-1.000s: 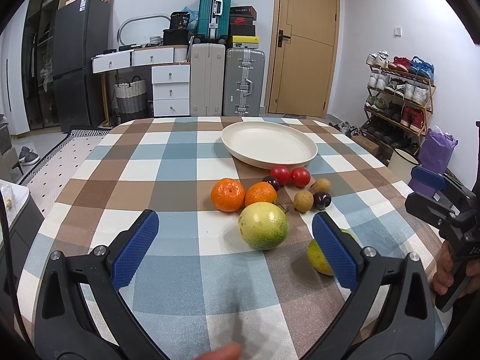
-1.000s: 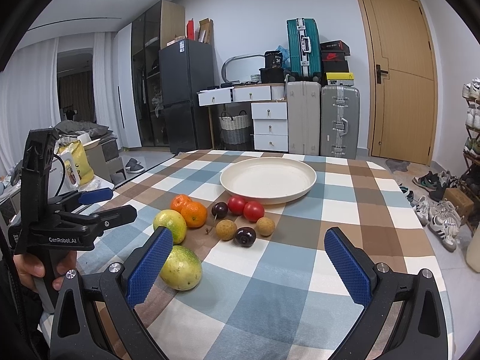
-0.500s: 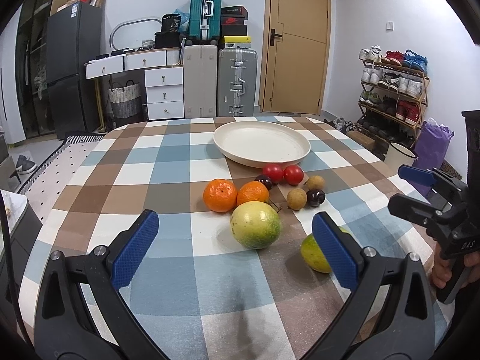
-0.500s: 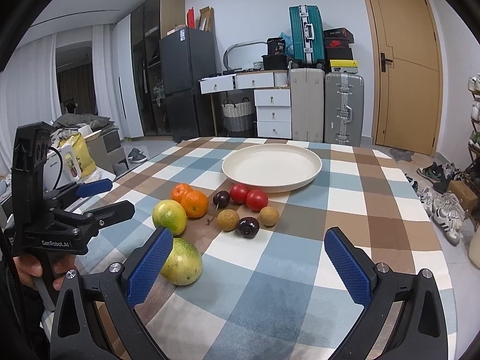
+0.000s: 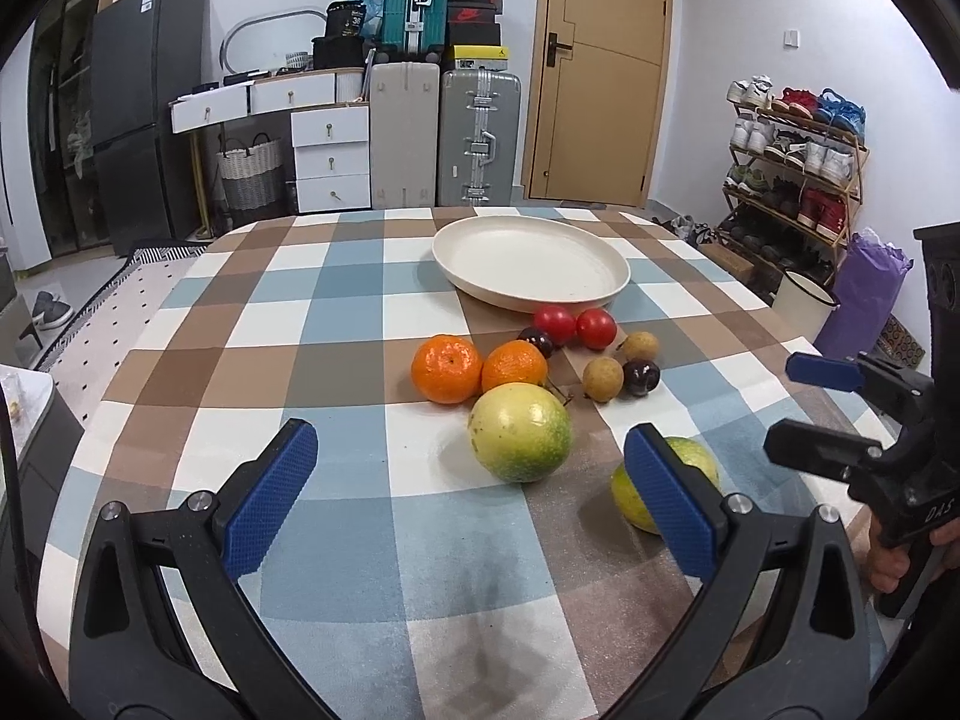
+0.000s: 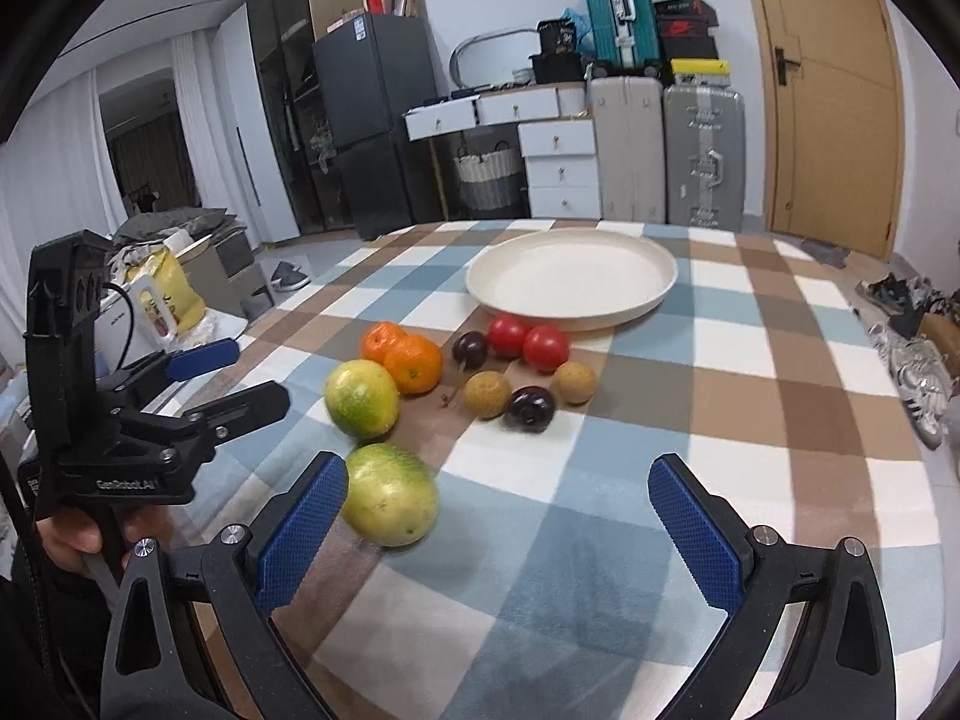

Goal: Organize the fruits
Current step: 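Grasp the large yellow-green fruit with the right gripper while the left grasps another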

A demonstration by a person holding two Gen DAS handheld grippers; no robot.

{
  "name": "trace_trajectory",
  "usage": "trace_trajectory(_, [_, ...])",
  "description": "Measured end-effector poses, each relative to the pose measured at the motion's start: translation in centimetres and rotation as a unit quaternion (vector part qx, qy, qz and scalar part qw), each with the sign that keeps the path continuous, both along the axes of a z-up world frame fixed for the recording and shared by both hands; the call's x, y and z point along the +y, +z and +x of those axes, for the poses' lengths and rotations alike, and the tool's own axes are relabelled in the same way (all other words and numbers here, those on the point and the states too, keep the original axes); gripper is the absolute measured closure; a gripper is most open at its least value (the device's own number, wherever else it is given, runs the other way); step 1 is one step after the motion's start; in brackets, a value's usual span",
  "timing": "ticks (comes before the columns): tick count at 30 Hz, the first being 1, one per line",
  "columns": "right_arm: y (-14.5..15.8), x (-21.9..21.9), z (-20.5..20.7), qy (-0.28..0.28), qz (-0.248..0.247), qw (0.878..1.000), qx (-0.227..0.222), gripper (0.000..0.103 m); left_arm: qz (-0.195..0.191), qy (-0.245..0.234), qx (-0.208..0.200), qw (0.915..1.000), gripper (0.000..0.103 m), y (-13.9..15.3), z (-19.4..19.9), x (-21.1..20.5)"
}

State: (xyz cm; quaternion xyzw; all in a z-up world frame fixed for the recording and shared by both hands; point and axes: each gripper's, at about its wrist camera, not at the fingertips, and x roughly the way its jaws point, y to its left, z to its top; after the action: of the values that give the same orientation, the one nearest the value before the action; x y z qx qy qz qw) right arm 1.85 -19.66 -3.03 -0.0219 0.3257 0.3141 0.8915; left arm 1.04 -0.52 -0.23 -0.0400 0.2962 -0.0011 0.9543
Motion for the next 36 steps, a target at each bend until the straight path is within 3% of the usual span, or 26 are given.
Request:
trace_trajectory(8, [-1.2, 2.8, 0.3, 0.030, -0.023, 0.999, 0.036, 0.001, 0.002, 0.000, 0.024, 0.9997, 0.001, -0.6, 1.2, -0.1])
trace_trajectory(17, [-3.2, 5.7, 1.1, 0.067, -0.046, 0.993, 0.082, 0.020, -0.016, 0.009, 0.052, 0.9985, 0.001, -1.3, 2.9, 0.9])
trace_trajectory(28, [-3.9, 6.5, 1.8, 0.087, -0.039, 0.990, 0.105, 0.052, -0.039, 0.000, 0.084, 0.9957, 0.001, -2.6, 5.5, 0.9])
trace_trajectory(36, [-3.7, 5.9, 1.5, 0.090, -0.037, 0.990, 0.104, 0.053, -0.043, -0.012, 0.102, 0.9938, 0.002, -3.3, 6.8, 0.3])
